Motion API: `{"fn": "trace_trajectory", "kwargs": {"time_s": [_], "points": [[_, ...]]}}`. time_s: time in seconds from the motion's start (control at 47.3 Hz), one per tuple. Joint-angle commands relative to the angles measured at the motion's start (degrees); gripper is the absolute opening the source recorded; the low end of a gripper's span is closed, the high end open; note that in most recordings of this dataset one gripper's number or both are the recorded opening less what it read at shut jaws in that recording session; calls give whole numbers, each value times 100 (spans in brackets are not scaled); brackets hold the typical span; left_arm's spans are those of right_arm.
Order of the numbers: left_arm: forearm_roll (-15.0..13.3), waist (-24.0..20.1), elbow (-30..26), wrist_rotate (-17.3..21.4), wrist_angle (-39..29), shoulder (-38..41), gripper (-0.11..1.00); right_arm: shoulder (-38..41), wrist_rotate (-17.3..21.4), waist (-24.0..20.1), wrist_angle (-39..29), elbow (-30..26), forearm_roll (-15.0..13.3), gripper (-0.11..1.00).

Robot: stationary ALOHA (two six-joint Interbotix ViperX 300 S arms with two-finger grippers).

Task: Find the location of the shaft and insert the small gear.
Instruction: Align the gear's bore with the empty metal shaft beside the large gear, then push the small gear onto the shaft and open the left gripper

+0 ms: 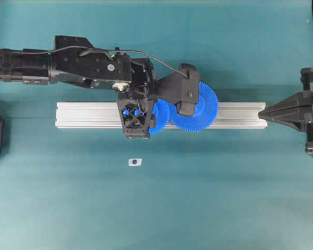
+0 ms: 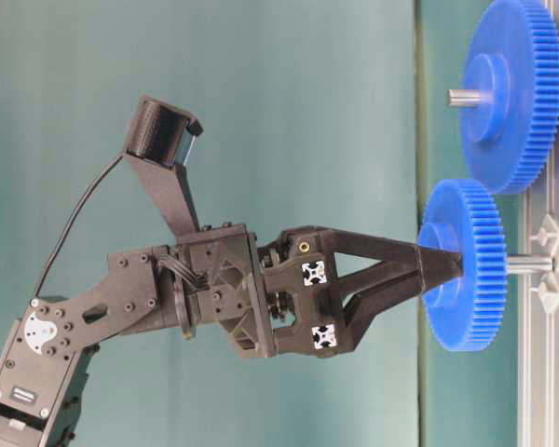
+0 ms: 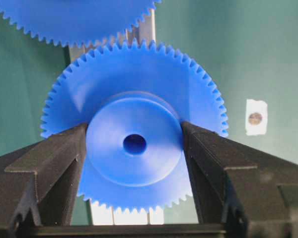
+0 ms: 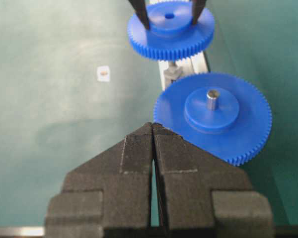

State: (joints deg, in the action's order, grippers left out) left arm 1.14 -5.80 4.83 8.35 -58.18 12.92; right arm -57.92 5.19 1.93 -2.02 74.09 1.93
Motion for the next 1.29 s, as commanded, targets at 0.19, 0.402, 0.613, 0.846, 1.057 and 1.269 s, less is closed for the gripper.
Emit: {"fn": "trace_trajectory", "kwargs": {"time_s": [0.19, 0.402, 0.613, 0.846, 1.057, 1.269], "points": [[35, -97, -35, -9, -44, -70, 64, 35, 62, 9, 26, -62, -9, -2], [35, -97, -62, -26, -44, -70, 64, 35, 62, 9, 35, -62, -9, -2], [35, -97, -62, -26, -53, -70, 64, 35, 62, 9, 35, -62, -9, -2], [35, -88, -53, -62, -62, -53, 64, 35, 62, 18, 35, -62, -9, -2], [35, -9, -114, -53, -123, -35, 85, 35, 62, 9, 35, -62, 0, -2], [35, 0, -185, -70, -141, -62, 82, 35, 70, 9, 35, -53, 0, -2]]}}
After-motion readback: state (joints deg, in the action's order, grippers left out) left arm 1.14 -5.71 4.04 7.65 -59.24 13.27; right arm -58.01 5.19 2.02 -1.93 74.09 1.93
